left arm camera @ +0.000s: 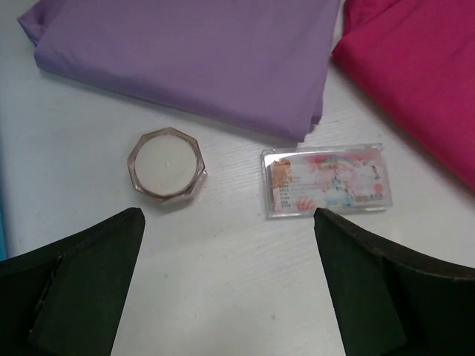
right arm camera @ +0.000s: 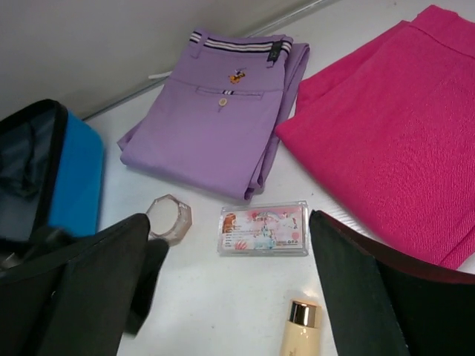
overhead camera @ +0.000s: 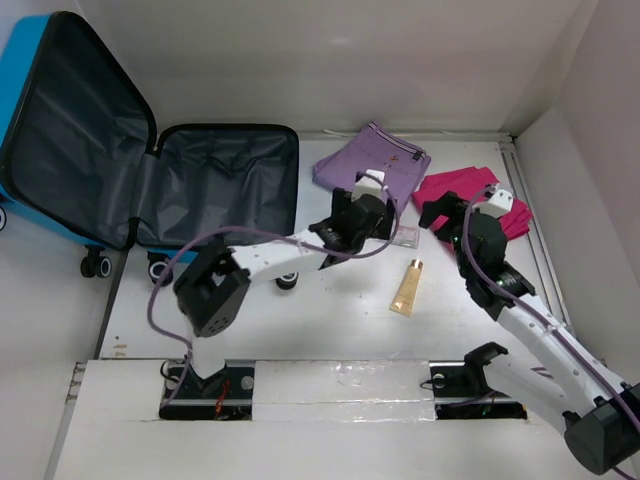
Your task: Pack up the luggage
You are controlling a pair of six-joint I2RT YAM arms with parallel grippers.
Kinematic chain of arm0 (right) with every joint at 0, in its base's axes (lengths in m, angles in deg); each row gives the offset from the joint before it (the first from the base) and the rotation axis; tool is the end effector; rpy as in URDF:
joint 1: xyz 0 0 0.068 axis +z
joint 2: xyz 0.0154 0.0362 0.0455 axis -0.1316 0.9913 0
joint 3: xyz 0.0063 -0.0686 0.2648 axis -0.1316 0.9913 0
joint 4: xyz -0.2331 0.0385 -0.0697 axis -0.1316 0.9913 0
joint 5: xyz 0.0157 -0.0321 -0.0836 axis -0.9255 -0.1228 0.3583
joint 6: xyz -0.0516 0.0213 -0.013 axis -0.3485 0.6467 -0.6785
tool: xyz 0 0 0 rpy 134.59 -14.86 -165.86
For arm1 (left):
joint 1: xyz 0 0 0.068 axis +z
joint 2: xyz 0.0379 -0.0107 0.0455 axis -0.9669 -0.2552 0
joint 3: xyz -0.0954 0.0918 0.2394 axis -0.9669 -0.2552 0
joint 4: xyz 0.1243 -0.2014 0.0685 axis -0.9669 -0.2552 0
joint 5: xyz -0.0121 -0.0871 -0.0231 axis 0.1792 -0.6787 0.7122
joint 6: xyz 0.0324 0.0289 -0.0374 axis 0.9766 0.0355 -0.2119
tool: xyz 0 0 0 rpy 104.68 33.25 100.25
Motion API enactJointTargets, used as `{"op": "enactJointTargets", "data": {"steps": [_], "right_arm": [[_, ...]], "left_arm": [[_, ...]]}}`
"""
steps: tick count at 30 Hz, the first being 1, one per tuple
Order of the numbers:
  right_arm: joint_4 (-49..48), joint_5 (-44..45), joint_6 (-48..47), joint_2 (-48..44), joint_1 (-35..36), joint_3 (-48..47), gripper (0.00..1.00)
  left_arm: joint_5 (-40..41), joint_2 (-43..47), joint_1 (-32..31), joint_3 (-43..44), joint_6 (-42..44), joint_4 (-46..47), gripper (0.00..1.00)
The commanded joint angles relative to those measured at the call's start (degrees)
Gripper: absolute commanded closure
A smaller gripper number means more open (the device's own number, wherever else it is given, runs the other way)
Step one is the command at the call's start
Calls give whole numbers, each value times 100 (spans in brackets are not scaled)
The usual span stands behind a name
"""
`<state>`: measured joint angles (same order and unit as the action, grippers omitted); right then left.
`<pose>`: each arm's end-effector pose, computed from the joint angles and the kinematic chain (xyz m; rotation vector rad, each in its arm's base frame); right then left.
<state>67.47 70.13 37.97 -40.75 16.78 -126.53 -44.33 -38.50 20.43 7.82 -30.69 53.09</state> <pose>0.1797 0.0613 0.3092 0.4088 1.7045 0.2716 0.2531 -0.3255 0.2732 0.2958 1.9053 -0.3758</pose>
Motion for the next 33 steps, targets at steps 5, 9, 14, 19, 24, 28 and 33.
{"op": "enactJointTargets", "data": {"steps": [5,9,14,19,24,28,33], "right_arm": [[-108,-345,-3,102,-210,-144,0],[-108,-468,-3,40,-263,-144,0],[-108,-626,-3,102,-263,-144,0],[-161,-863,-56,102,-263,-144,0],[-284,-1154,-109,154,-263,-144,0],[-284,-1215,-109,207,-263,-144,0],[-284,-1320,-109,260,-263,-144,0]], "left_arm": [[460,-1059,292,1005,-67,-611,3],[-24,-1367,846,1057,-270,-479,3],[-190,-1613,1031,1119,-139,-321,3],[-620,-2026,1145,1348,-7,-303,3],[-1086,-1948,1145,1121,-6,144,3],[-1218,-1825,1145,927,-59,276,4],[-1297,-1228,1145,286,-244,961,4]]}}
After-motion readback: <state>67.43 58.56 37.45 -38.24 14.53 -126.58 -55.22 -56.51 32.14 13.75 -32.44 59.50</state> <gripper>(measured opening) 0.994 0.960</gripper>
